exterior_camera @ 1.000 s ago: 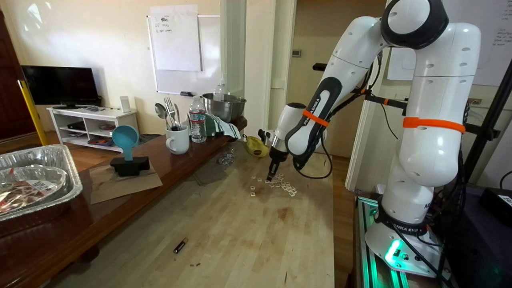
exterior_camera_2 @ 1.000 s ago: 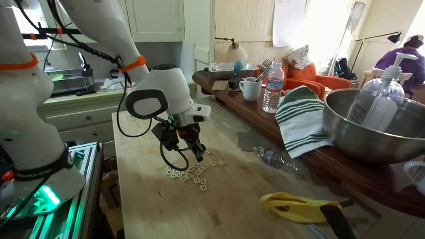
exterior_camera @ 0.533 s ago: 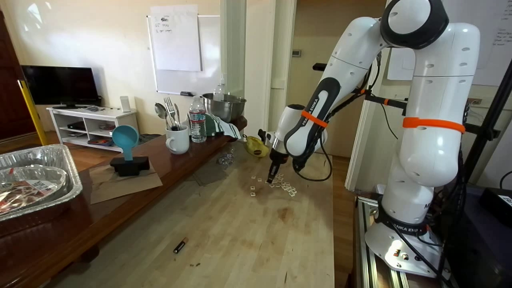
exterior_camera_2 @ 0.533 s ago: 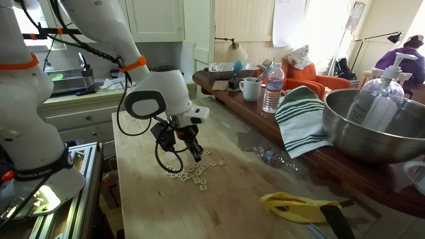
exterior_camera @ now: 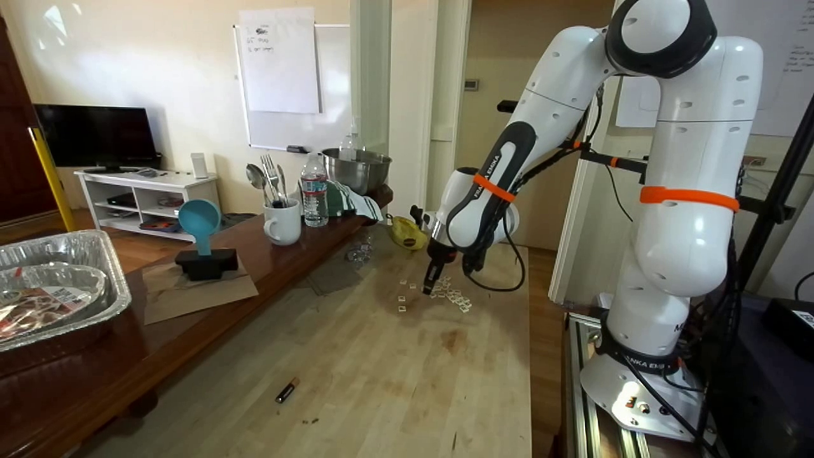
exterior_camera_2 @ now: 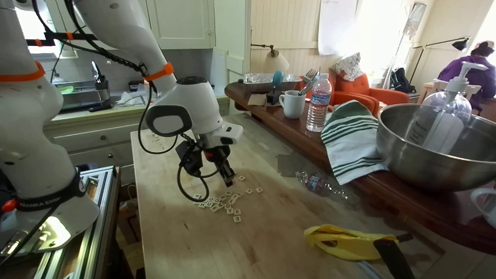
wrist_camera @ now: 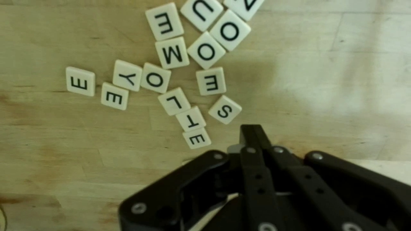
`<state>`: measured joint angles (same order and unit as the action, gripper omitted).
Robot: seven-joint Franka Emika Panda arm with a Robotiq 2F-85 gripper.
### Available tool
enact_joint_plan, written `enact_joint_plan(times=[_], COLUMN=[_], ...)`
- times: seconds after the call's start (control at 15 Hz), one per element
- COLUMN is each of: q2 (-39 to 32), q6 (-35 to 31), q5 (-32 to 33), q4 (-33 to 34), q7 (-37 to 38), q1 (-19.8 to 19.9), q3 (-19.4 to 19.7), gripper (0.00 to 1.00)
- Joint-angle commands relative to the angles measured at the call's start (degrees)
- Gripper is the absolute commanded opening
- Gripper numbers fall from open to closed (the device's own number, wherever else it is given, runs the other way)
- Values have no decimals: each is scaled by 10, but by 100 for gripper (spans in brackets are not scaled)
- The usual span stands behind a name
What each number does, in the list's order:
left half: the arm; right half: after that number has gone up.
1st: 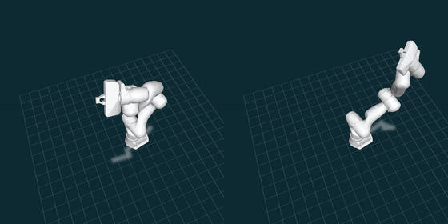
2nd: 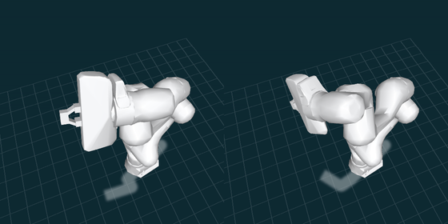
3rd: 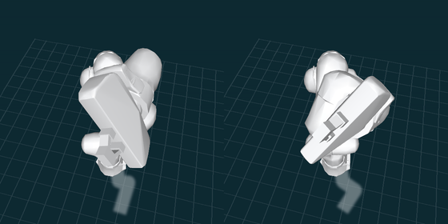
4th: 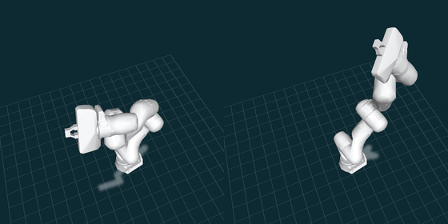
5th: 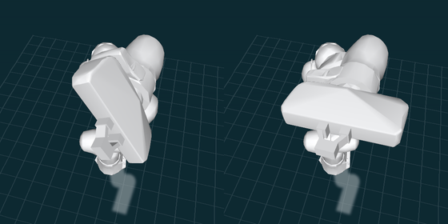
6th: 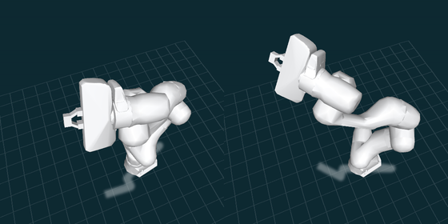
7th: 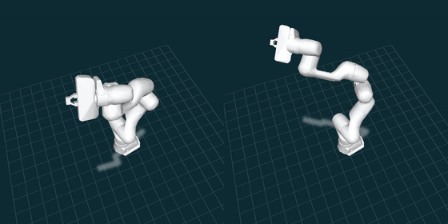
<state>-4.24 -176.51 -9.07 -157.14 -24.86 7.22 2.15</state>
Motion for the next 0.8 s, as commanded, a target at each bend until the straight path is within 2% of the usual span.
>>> enact_joint_plan(times=[0.0, 0.27, 0.53, 0.6, 0.67, 0.73], q2=[8, 8, 4, 3, 3, 3], q6=[31, 56, 41, 38, 33, 29], q5=[-33, -57, -33, -21, -16, -7], q4=[0, 1, 0, -1, -2, -3], q7=[-30, -55, -49, -37, -37, -31], q1=[15, 23, 22, 20, 19, 17], q3=[-12, -13, 2, 10, 12, 18], gripper=[0, 0, 0, 26, 27, 33])
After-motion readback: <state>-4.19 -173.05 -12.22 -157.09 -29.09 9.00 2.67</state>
